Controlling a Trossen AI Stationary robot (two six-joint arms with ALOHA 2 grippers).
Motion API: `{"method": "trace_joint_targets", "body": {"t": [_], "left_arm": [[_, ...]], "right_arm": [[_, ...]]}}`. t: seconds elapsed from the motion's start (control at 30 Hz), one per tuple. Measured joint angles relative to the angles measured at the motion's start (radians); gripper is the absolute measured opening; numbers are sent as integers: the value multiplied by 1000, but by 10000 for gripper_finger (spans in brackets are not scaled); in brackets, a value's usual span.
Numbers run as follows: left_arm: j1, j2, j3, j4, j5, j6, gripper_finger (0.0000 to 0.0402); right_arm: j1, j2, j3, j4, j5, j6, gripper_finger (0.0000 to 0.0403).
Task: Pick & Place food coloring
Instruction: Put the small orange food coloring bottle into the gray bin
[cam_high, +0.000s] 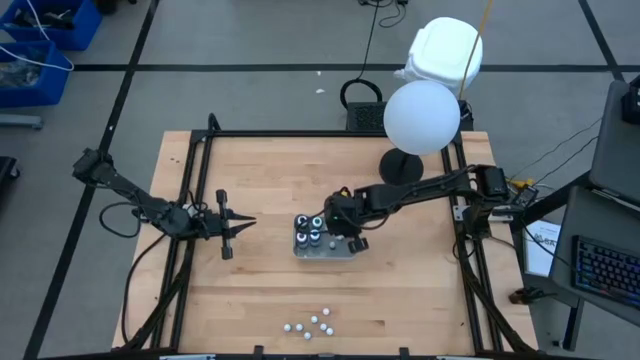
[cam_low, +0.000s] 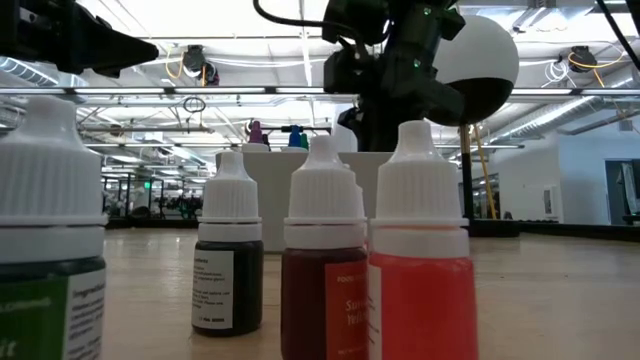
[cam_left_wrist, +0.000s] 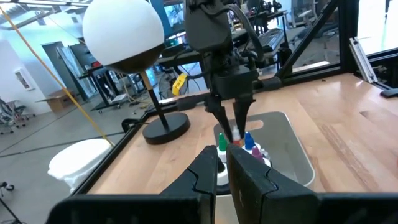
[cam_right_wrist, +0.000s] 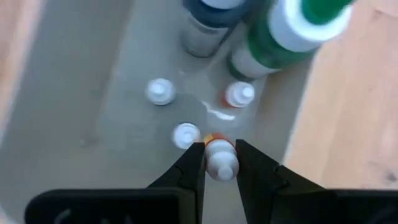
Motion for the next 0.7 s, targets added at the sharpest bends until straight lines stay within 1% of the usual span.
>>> {"method": "trace_joint_targets", "body": {"t": [0.1, 0.33, 0.53, 0.7], "left_arm": [[0, 0, 0, 2, 0, 0, 42], [0, 0, 0, 3, 0, 0, 42], [0, 0, 0, 3, 0, 0, 42], [0, 0, 0, 4, 1, 1, 42]], "right_arm": [[0, 0, -16, 15, 53, 15, 59], [0, 0, -52, 69, 50, 39, 59], [0, 0, -72, 76, 49, 68, 59], [2, 0, -107, 127, 49, 72, 59]]}}
